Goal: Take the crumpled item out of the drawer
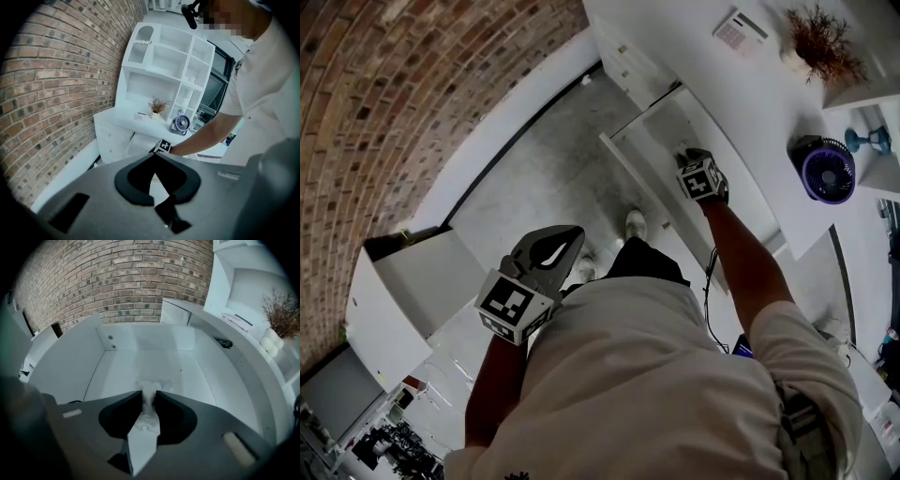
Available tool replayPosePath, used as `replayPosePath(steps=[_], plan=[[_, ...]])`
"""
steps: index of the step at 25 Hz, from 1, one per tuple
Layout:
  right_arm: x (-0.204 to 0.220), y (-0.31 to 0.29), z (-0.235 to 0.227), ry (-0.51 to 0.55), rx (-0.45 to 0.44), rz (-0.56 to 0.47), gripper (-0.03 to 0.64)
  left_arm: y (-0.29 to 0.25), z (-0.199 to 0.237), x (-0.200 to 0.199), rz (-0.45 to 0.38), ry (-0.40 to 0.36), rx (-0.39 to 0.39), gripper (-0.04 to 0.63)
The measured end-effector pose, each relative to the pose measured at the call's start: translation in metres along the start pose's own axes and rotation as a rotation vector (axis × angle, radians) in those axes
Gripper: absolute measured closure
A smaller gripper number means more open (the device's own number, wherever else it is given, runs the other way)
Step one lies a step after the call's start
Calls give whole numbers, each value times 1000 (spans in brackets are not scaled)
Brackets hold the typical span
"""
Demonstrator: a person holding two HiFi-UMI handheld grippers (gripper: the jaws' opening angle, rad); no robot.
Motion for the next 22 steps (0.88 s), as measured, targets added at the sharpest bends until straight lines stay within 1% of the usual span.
replayPosePath(steps=[10, 15, 22], plan=[[-8, 31, 7, 2, 22, -27, 522, 23, -2, 8, -36, -19, 16, 589], [-11, 50, 13, 5, 41, -58, 525, 38, -5, 16, -59, -37, 30, 589], [-13, 93, 30, -23, 76, -92, 526, 67, -10, 34, -88, -65, 56, 589]])
Point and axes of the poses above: the fingertips, and each gripper's own axes: y backward along the fingers, z to its left, x out of its underside, the point moved 2 cm from there along y, backward along the fingers, and after that the axes turned 11 degrees about z, right-handed, at the moved point
